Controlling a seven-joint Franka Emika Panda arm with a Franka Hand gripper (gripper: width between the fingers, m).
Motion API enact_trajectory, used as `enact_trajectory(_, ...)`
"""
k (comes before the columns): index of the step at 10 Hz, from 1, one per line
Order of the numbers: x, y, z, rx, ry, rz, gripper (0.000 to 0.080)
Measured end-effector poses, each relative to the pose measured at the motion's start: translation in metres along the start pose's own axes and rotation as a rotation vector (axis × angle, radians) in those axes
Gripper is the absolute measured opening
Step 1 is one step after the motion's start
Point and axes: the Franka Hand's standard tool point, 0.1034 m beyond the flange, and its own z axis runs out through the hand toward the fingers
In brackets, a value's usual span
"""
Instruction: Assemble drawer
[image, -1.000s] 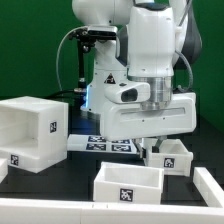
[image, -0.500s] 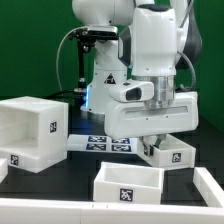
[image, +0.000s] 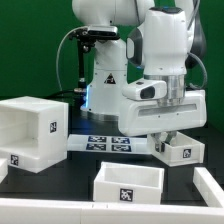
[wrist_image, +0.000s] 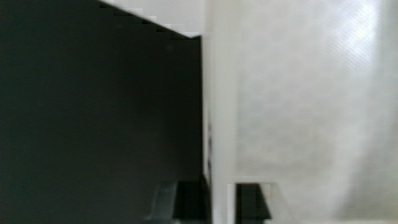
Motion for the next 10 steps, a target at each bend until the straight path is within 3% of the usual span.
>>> enact_trajectory(2,0.000,0.000,0.000,0.000,-0.001,0.000,0.0039)
enact_trajectory(3,0.002,0.003,-0.001,-0.001,-0.001,-0.004,0.0263)
enact_trajectory(4,0.003,0.018,-0.011,0.006,-0.060,-0.044,0.0263)
enact_trajectory(5,0.019,0.038,-0.033,0.009,-0.089,-0.039,0.0464)
enact_trajectory(6,0.036,0.053,-0.052,0.006,-0.084,-0.045,0.0598)
enact_trajectory(7,0.046,0.067,-0.065,0.021,-0.115,-0.089,0.0598)
enact_trajectory(8,0.067,0.081,-0.074,0.027,-0.109,-0.139,0.0640)
enact_trajectory(10,0.069,0.082,-0.072,0.025,-0.103,-0.137,0.0648)
